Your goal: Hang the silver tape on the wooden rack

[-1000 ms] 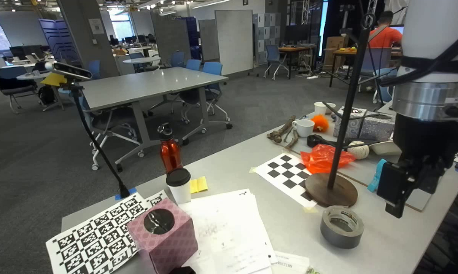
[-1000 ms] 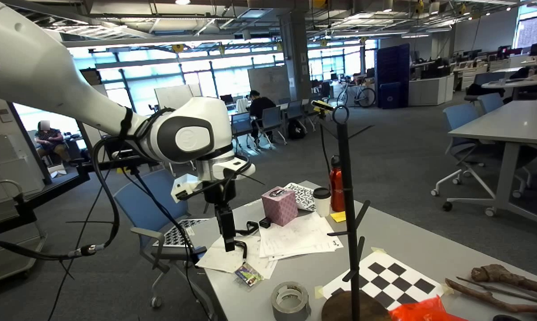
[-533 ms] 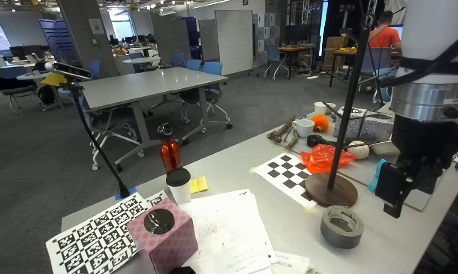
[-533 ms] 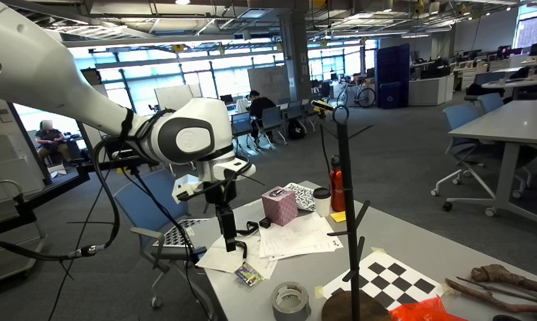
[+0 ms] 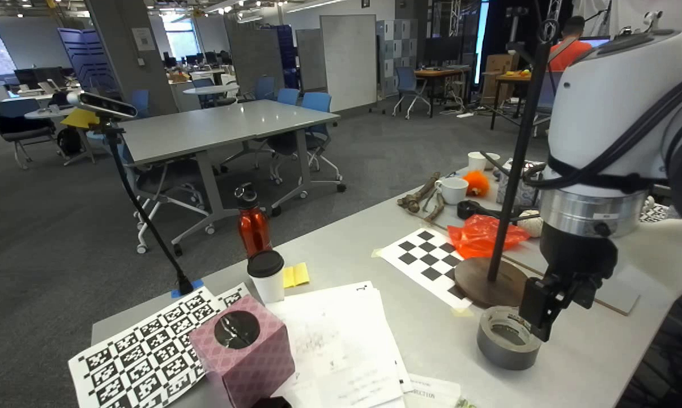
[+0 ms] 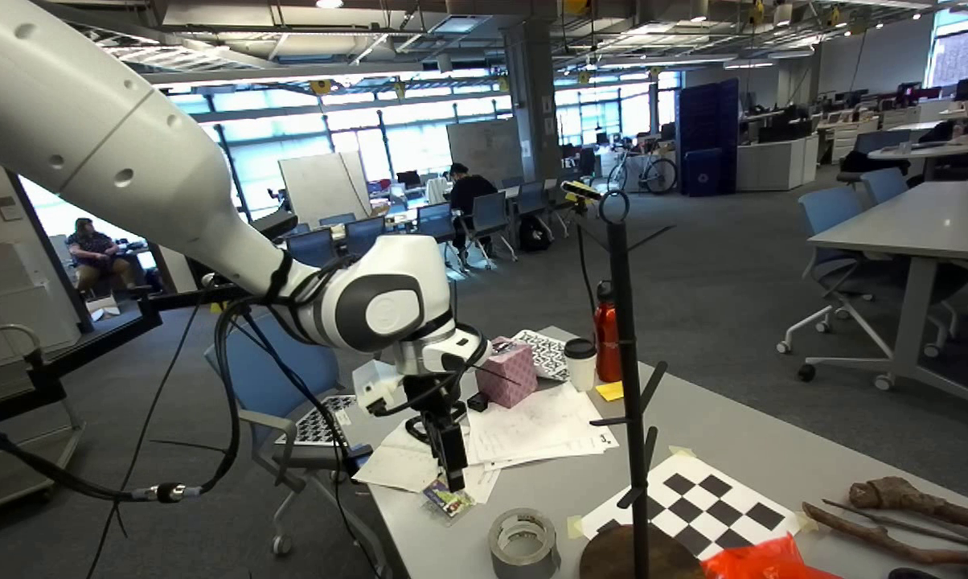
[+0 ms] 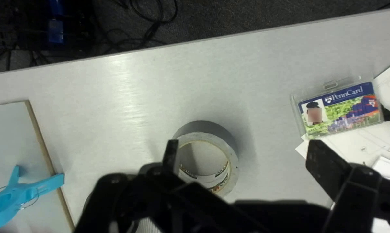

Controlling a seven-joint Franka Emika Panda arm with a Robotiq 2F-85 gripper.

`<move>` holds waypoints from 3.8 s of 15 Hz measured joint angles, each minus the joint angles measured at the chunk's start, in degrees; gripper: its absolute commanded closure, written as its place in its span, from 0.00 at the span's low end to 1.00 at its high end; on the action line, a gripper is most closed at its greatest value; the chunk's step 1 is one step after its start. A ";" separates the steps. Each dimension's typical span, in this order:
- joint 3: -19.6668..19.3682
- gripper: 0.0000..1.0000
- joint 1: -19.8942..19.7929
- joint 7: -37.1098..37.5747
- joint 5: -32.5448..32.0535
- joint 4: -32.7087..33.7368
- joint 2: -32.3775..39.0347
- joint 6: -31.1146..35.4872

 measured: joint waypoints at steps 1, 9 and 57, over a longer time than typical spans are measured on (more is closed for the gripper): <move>-0.48 0.00 0.05 0.00 -0.64 0.68 1.68 0.93; -1.77 0.00 0.61 0.00 -1.00 4.10 6.69 1.88; -7.45 0.83 6.09 -5.66 -0.64 22.49 31.47 6.47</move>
